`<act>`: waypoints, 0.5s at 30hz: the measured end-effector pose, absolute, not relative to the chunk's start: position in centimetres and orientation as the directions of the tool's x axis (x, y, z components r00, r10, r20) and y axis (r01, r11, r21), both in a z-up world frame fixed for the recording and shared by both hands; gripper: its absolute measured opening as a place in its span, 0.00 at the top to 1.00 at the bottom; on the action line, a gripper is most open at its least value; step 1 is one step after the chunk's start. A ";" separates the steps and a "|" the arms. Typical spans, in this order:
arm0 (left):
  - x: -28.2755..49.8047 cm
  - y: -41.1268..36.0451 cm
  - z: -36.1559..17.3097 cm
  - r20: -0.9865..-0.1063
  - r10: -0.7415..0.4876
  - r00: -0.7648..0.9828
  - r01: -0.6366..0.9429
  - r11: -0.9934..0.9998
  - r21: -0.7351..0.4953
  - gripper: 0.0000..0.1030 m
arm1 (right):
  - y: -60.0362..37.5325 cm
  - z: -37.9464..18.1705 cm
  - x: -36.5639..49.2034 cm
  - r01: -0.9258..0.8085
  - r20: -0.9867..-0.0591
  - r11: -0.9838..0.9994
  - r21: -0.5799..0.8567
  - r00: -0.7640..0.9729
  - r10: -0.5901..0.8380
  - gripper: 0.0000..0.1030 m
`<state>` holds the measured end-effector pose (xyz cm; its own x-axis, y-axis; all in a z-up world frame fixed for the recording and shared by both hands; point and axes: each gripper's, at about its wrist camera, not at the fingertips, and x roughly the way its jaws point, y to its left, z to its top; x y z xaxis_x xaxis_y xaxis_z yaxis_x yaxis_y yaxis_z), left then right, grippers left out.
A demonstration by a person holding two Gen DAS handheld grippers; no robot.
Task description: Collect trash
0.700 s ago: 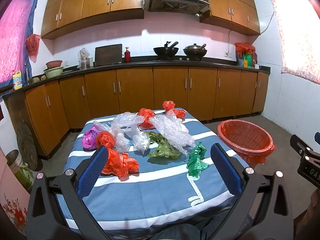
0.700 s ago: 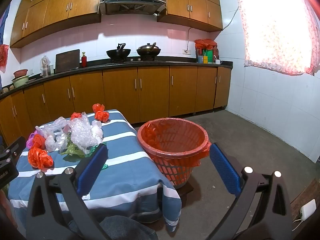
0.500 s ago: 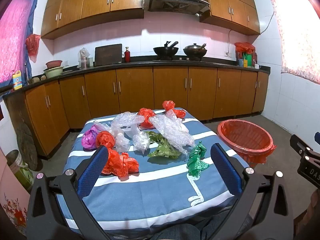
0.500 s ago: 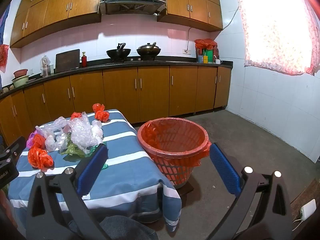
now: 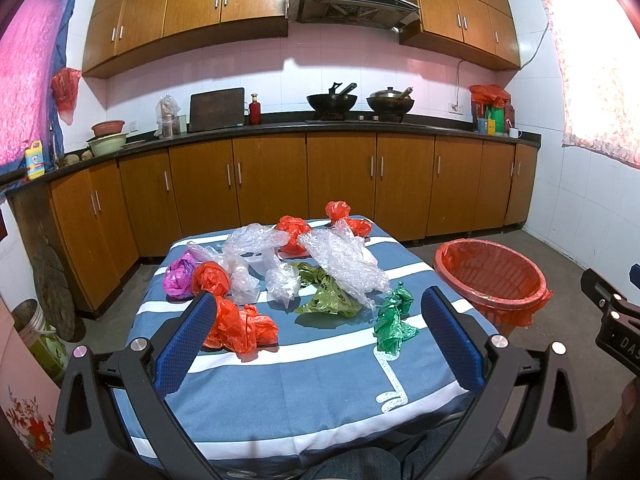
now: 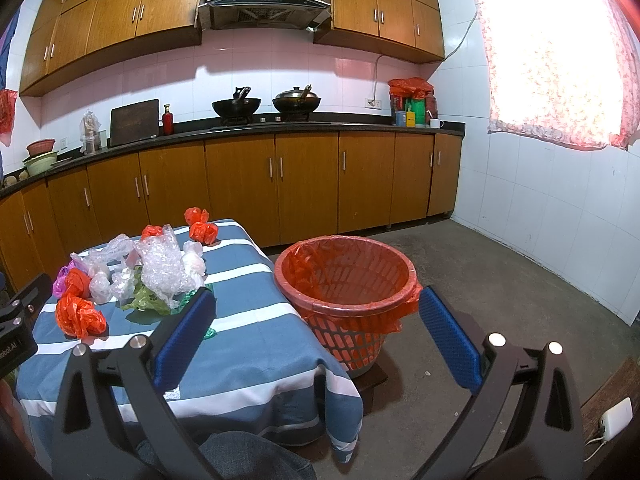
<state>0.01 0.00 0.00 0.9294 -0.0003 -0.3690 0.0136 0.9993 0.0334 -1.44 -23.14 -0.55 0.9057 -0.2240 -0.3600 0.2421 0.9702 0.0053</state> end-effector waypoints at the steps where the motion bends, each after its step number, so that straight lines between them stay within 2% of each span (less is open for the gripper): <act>1: 0.0 0.0 0.0 -0.369 0.000 0.929 0.013 0.999 0.033 0.02 | -23.1 -0.5 -1.4 0.242 -0.360 0.970 0.006 0.906 -0.224 0.04; 15: 0.0 0.0 0.0 -0.369 0.000 0.930 0.013 0.999 0.034 0.02 | -23.2 -0.6 -1.5 0.242 -0.360 0.970 0.006 0.906 -0.224 0.04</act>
<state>0.02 0.01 0.00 0.9295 0.0003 -0.3687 0.0131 0.9993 0.0339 -1.47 -23.19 -0.59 0.9058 -0.2240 -0.3596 0.2424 0.9701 0.0062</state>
